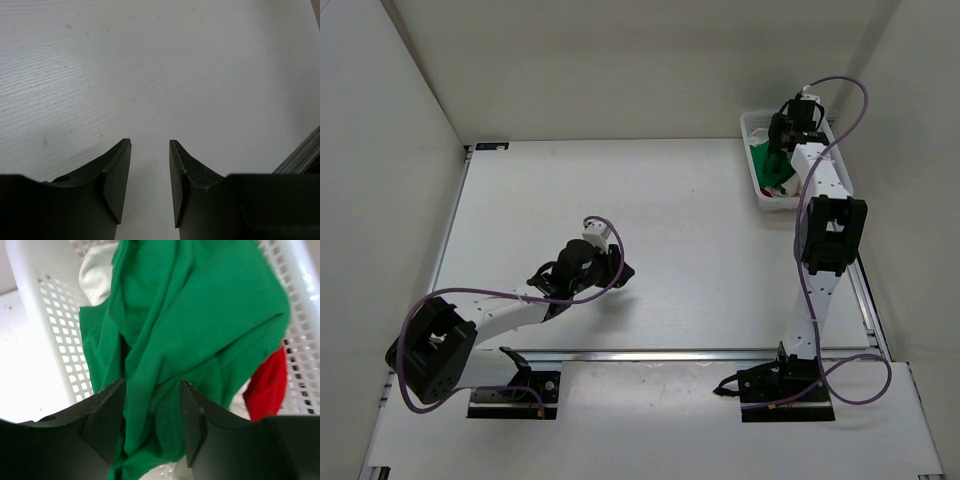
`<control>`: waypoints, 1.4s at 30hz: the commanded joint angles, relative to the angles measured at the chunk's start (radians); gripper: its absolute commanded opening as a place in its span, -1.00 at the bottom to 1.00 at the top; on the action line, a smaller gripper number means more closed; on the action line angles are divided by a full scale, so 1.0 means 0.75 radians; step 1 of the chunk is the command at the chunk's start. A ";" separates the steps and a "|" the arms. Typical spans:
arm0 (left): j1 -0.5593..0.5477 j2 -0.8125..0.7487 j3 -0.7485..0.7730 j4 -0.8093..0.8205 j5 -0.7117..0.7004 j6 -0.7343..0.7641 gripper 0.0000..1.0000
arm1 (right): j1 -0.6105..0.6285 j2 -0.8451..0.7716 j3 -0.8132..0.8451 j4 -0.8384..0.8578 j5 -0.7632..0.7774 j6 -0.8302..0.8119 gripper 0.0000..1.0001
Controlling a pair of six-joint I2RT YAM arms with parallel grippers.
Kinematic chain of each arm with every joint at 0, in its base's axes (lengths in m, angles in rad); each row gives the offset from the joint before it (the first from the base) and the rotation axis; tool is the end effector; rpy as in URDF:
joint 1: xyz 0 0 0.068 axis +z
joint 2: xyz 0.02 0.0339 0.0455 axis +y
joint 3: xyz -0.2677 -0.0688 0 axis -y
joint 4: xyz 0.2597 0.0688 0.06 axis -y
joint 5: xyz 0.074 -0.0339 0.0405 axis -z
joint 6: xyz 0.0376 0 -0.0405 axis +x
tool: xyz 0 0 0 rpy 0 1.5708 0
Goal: Fold and stack the t-shirts
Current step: Grab crumpled tshirt from bin with the right arm, then move the tshirt to the center of the board
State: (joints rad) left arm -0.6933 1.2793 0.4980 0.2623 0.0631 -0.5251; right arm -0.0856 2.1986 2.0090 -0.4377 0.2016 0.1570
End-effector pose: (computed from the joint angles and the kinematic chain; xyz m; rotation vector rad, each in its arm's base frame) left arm 0.2035 -0.1722 0.1743 0.2240 2.1799 -0.7844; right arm 0.5307 -0.0531 0.2751 0.3765 2.1566 -0.1812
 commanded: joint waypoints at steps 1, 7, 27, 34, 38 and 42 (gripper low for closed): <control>0.012 -0.039 0.021 0.004 -0.008 -0.003 -0.05 | 0.006 0.004 0.066 -0.005 -0.005 0.001 -0.11; 0.031 -0.073 0.005 0.006 -0.033 -0.018 -0.06 | 0.004 0.065 0.180 -0.091 0.005 0.011 -0.95; 0.223 -0.229 0.078 -0.074 0.051 -0.134 -0.05 | 0.699 -0.892 0.085 0.234 0.040 -0.277 -1.00; 0.511 -0.433 -0.011 -0.086 0.124 -0.253 -0.01 | 0.424 -1.143 -0.427 0.403 -0.451 0.115 -1.00; 0.560 -0.499 -0.030 -0.155 0.059 -0.237 -0.02 | 0.200 -1.275 -1.091 0.946 -0.928 0.420 -1.00; 0.567 -0.505 -0.077 -0.141 0.034 -0.257 0.00 | 0.153 -1.146 -1.388 1.140 -1.020 0.439 -1.00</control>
State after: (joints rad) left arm -0.2764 0.9077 0.4686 0.1802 0.1043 -0.7006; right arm 0.0288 1.2720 1.0416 0.2184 -0.3916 0.3985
